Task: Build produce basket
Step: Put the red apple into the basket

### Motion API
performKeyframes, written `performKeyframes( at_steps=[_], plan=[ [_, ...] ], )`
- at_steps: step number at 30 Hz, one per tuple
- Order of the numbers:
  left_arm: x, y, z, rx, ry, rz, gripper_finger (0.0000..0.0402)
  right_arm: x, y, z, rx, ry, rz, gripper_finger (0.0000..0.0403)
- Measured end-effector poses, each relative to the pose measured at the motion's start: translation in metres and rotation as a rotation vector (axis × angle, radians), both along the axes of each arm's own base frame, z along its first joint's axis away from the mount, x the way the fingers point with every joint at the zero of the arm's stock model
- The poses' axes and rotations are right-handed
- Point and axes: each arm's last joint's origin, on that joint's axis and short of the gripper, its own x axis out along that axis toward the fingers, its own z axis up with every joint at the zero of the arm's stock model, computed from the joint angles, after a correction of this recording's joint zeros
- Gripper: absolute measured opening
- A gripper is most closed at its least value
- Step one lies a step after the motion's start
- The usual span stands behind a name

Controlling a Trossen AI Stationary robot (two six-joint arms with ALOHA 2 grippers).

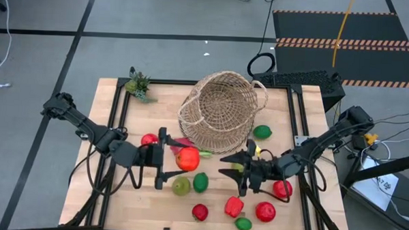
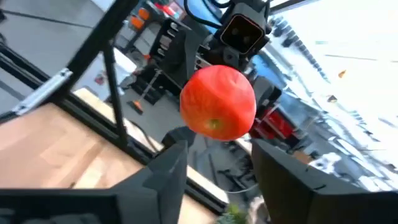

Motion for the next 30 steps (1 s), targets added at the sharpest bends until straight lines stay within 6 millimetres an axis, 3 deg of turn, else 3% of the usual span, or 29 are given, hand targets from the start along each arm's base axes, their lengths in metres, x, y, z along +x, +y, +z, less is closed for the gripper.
performKeyframes(
  at_steps=[10, 19, 30],
  plan=[
    [0.012, -0.007, 0.0, -0.094, -0.063, -0.024, 0.0356, 0.002, 0.01, -0.006, -0.124, -0.007, -0.047, 0.0261],
    [0.035, -0.017, -0.013, -0.089, -0.11, -0.037, 0.0356, 0.011, 0.024, -0.02, -0.348, -0.03, -0.056, 0.039],
    [0.045, -0.016, -0.019, -0.157, -0.122, -0.013, 0.0356, 0.01, 0.03, -0.019, -0.458, -0.075, -0.069, 0.0399]
  ],
)
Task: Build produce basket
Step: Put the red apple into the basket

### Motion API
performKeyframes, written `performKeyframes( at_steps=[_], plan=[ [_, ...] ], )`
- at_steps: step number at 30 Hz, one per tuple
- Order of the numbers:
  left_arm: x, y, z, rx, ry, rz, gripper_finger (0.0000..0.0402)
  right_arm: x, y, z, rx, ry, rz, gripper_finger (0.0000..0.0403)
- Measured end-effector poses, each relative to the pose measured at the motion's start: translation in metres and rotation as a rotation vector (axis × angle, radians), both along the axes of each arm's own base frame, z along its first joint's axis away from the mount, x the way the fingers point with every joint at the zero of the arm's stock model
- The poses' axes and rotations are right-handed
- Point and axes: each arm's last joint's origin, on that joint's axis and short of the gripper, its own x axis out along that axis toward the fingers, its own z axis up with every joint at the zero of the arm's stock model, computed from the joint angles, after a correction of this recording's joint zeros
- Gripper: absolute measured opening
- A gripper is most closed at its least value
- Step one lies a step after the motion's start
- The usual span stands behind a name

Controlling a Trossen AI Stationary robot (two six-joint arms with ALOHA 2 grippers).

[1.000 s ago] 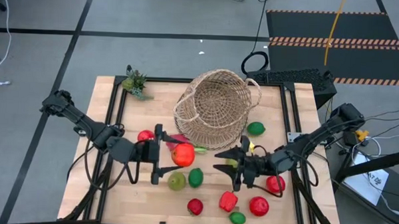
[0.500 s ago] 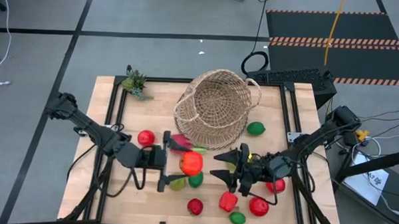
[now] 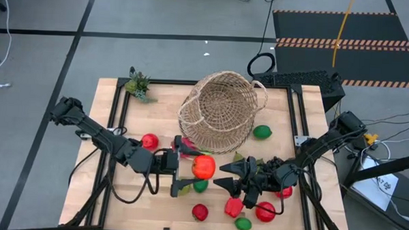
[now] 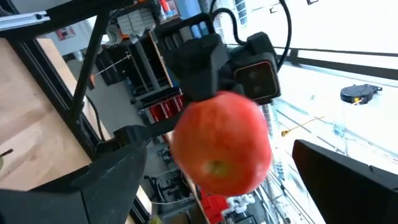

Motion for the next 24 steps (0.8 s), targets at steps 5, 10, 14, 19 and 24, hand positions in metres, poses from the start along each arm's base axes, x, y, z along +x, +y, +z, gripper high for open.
performKeyframes(
  at_steps=[5, 10, 14, 19, 24],
  plan=[
    [0.006, 0.0, -0.002, -0.022, -0.017, -0.018, 0.0356, 0.0, 0.0, 0.001, 0.007, -0.013, 0.001, 0.04],
    [0.011, 0.0, -0.002, -0.047, -0.045, -0.028, 0.0356, 0.0, 0.0, 0.001, 0.007, -0.012, 0.0, 0.04],
    [0.015, 0.001, -0.005, -0.056, -0.051, -0.021, 0.0356, -0.001, -0.001, 0.004, 0.009, -0.037, -0.009, 0.04],
    [0.019, 0.001, -0.005, -0.076, -0.082, -0.025, 0.0356, -0.001, -0.002, 0.005, 0.008, -0.044, -0.012, 0.04],
    [0.03, -0.002, -0.013, -0.093, -0.103, -0.051, 0.0356, 0.002, -0.005, 0.004, 0.001, -0.033, -0.021, 0.04]
  ],
)
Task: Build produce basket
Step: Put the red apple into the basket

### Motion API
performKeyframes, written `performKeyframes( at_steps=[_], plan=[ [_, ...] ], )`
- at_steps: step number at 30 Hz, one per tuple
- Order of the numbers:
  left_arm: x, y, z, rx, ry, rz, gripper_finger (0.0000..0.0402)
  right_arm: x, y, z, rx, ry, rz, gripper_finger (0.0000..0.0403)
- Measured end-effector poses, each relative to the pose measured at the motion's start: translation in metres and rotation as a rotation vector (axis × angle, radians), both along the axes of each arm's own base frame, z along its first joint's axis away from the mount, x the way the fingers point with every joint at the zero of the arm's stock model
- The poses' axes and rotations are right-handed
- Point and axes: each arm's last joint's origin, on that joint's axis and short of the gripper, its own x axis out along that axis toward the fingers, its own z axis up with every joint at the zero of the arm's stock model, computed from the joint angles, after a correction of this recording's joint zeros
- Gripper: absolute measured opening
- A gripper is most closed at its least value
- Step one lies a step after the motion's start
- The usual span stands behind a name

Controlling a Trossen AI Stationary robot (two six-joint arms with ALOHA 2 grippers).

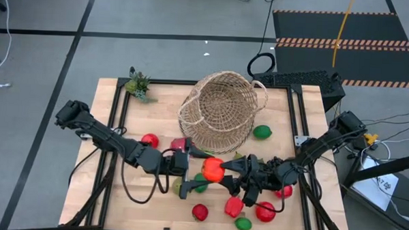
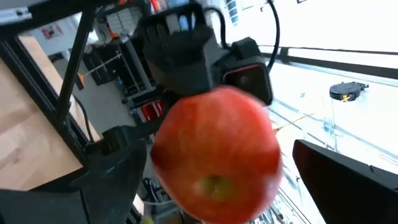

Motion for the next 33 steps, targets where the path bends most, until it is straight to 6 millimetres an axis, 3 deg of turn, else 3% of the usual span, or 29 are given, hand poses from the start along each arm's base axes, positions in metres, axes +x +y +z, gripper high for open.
performKeyframes(
  at_steps=[12, 33],
  plan=[
    [0.017, 0.003, -0.012, -0.036, -0.028, -0.003, 0.0356, 0.0, 0.0, 0.0, -0.02, 0.0, -0.004, 0.04],
    [0.017, 0.004, -0.013, -0.04, -0.024, -0.001, 0.0356, 0.0, 0.0, 0.0, -0.005, -0.002, -0.001, 0.0376]
  ],
)
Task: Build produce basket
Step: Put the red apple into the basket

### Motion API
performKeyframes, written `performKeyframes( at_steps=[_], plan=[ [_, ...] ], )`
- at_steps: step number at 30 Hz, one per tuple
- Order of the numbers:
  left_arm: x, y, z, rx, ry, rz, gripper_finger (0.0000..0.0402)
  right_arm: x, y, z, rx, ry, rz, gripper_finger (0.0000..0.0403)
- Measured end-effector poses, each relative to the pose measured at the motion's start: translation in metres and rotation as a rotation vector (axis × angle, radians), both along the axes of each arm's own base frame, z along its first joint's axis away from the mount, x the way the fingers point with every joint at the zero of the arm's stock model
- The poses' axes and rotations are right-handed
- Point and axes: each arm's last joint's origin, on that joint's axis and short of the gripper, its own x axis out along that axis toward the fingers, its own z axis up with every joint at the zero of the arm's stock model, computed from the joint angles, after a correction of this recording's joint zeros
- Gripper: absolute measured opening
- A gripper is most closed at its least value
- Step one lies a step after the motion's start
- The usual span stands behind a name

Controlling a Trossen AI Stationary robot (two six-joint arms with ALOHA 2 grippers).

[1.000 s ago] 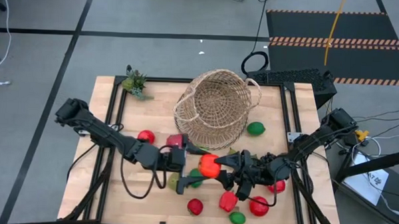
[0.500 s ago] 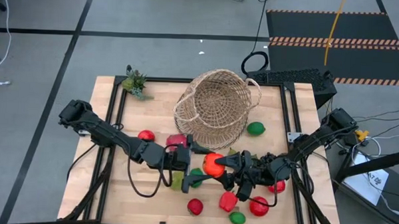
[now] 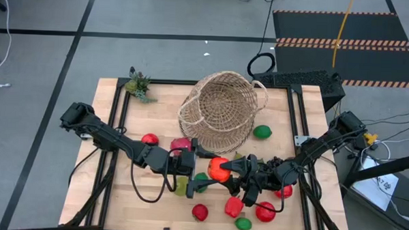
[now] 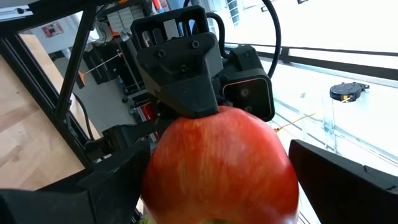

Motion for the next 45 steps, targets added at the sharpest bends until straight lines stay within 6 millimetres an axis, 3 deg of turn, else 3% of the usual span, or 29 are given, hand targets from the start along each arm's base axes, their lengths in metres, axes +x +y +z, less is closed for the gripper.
performKeyframes(
  at_steps=[22, 31, 38, 45],
  plan=[
    [-0.0001, 0.0, 0.0, 0.002, 0.001, 0.0, 0.0356, 0.0, 0.0, -0.0001, -0.004, 0.001, -0.001, 0.0374],
    [-0.0001, 0.0001, 0.0001, 0.004, 0.0, 0.001, 0.0356, 0.0, 0.0002, -0.0002, -0.018, 0.003, -0.004, 0.0326],
    [-0.0003, -0.0002, -0.0001, 0.0, 0.003, 0.0, 0.0357, -0.0001, 0.0003, -0.0002, -0.018, 0.003, -0.004, 0.0329],
    [-0.0049, -0.0048, 0.0031, 0.024, -0.006, 0.012, 0.0396, -0.0003, 0.0003, 0.0, -0.011, 0.001, -0.001, 0.0331]
  ],
)
